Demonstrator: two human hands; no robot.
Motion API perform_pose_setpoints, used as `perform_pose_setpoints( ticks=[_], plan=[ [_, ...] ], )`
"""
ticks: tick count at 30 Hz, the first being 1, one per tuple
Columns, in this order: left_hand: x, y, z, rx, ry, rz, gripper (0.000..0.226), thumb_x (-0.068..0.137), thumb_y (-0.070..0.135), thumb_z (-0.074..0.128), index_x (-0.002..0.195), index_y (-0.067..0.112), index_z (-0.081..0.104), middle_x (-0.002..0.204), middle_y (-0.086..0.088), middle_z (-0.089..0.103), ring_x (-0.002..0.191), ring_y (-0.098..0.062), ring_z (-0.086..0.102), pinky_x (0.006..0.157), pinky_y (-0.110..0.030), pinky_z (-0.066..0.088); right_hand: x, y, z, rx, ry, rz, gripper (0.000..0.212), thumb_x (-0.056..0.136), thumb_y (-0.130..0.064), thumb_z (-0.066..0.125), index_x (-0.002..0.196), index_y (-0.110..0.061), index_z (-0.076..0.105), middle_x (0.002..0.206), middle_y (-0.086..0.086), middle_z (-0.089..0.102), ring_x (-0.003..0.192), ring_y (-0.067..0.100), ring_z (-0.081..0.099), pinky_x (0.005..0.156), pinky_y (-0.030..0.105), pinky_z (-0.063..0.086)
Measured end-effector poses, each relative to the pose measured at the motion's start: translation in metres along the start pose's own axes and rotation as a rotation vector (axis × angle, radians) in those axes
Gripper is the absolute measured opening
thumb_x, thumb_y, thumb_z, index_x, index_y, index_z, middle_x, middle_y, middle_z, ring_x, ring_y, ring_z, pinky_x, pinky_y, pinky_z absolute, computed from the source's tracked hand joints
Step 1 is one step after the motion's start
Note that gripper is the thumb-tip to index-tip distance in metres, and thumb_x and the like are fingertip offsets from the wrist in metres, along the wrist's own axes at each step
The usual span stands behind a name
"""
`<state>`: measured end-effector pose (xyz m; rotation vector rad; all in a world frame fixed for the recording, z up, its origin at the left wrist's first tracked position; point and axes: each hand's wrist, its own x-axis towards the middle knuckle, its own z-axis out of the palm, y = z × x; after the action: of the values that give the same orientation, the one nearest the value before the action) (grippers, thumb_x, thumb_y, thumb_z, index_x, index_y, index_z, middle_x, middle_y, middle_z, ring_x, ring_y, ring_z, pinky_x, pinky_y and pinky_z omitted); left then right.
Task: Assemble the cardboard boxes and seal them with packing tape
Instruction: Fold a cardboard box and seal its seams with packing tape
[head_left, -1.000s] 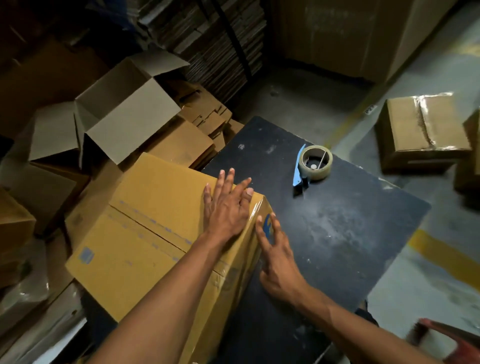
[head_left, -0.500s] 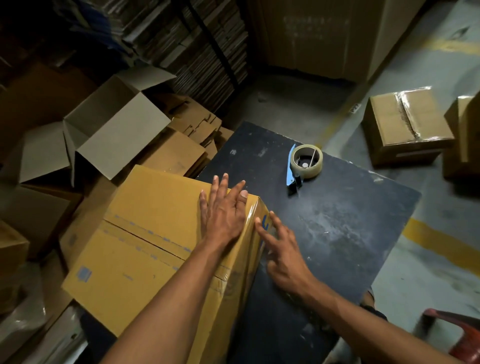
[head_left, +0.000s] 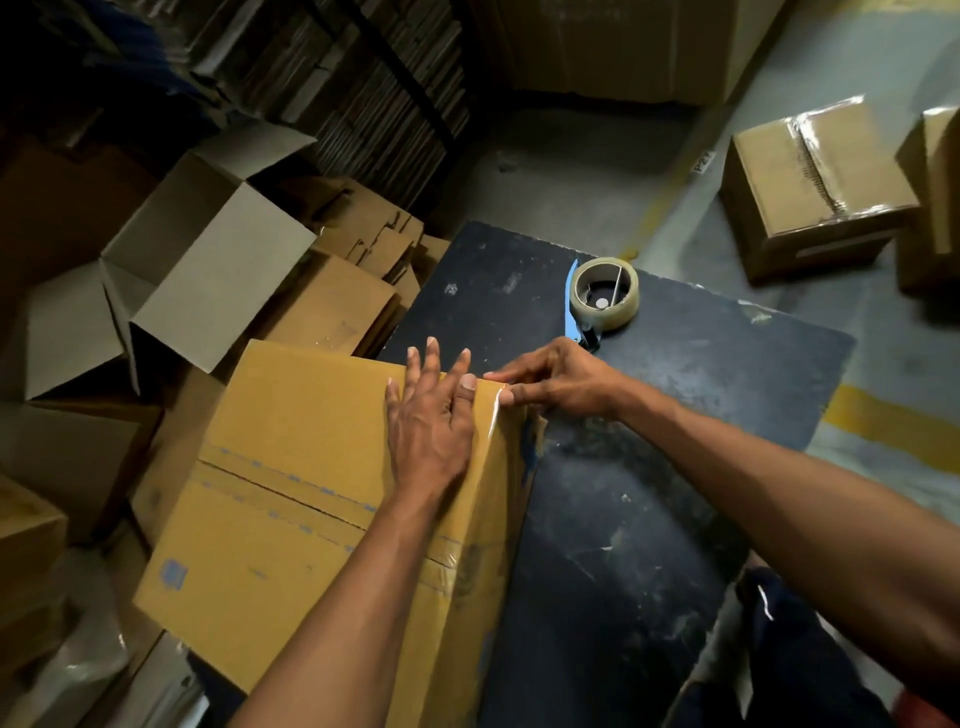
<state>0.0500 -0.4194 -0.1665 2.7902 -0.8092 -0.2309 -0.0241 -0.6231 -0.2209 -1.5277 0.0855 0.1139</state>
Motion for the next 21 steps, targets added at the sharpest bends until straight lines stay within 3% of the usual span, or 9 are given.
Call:
perform_pose_setpoints(
  ticks=[2,5,7,9,12,14,17,21],
  plan=[
    [0.000,0.000,0.001,0.001,0.006,0.010,0.052,0.106,0.060,0.021,0.154,0.046,0.036,0.171,0.011,0.007,0.158,-0.008,-0.004,0.126,-0.041,-0.008,0.004,0.009,-0.005,-0.049,-0.005,0.013,0.032,0.081,-0.029,0.086,0.112,-0.023,0.080,0.105,-0.008,0.079,0.094,0.006,0.073,0.077,0.021,0.055],
    [0.000,0.000,0.001,-0.020,0.009,0.004,0.052,0.106,0.060,0.022,0.154,0.045,0.037,0.171,0.011,0.008,0.158,-0.007,-0.004,0.127,-0.041,-0.008,-0.004,0.036,-0.009,-0.308,-0.014,0.074,0.037,0.074,-0.038,0.091,0.109,-0.038,0.078,0.093,-0.024,0.076,0.087,-0.004,0.072,0.080,0.028,0.057],
    [-0.001,0.002,-0.001,-0.040,0.011,0.003,0.055,0.104,0.061,0.020,0.154,0.044,0.037,0.170,0.012,0.008,0.158,-0.007,-0.005,0.127,-0.040,-0.008,-0.014,0.051,-0.011,-0.397,0.017,0.097,0.062,0.069,-0.052,0.091,0.126,-0.041,0.071,0.105,-0.021,0.076,0.096,-0.004,0.071,0.091,0.036,0.059],
    [-0.001,0.004,-0.001,-0.047,0.010,0.013,0.057,0.103,0.060,0.019,0.154,0.044,0.037,0.170,0.013,0.008,0.158,-0.007,-0.005,0.126,-0.040,-0.008,-0.020,0.042,-0.004,-0.308,0.112,0.027,0.087,0.068,-0.067,0.084,0.145,-0.043,0.054,0.128,-0.013,0.069,0.109,0.003,0.068,0.095,0.038,0.059],
    [0.000,0.002,-0.001,-0.029,0.008,0.021,0.056,0.105,0.058,0.021,0.157,0.042,0.034,0.170,0.012,0.007,0.158,-0.008,-0.004,0.126,-0.041,-0.008,-0.008,0.013,0.017,-0.340,0.122,-0.168,0.094,0.076,-0.074,0.071,0.157,-0.045,0.032,0.146,-0.008,0.056,0.122,0.007,0.061,0.093,0.029,0.056],
    [-0.002,0.001,-0.003,-0.089,0.016,0.016,0.053,0.109,0.052,0.028,0.160,0.037,0.030,0.170,0.010,0.011,0.158,-0.007,0.000,0.129,-0.041,-0.006,-0.001,0.007,0.031,-0.511,0.083,-0.227,0.093,0.076,-0.082,0.063,0.155,-0.046,0.029,0.148,-0.005,0.056,0.127,0.014,0.059,0.096,0.036,0.055],
    [-0.010,-0.003,-0.017,-0.321,0.058,-0.007,0.047,0.110,0.033,0.046,0.157,0.029,0.040,0.167,0.005,0.030,0.154,-0.004,0.016,0.129,-0.037,0.013,0.000,0.011,0.028,-0.691,0.062,-0.194,0.096,0.070,-0.096,0.045,0.152,-0.047,0.030,0.144,-0.003,0.060,0.125,0.021,0.060,0.094,0.046,0.055],
    [-0.046,-0.020,-0.043,-0.365,0.161,-0.020,0.032,0.105,0.023,0.059,0.136,0.019,0.066,0.151,-0.001,0.056,0.143,-0.010,0.046,0.116,-0.030,0.040,-0.010,0.004,0.019,-0.826,0.156,-0.324,0.109,0.074,-0.091,0.051,0.162,-0.032,0.022,0.159,0.009,0.043,0.139,0.032,0.048,0.108,0.053,0.047]
  ],
)
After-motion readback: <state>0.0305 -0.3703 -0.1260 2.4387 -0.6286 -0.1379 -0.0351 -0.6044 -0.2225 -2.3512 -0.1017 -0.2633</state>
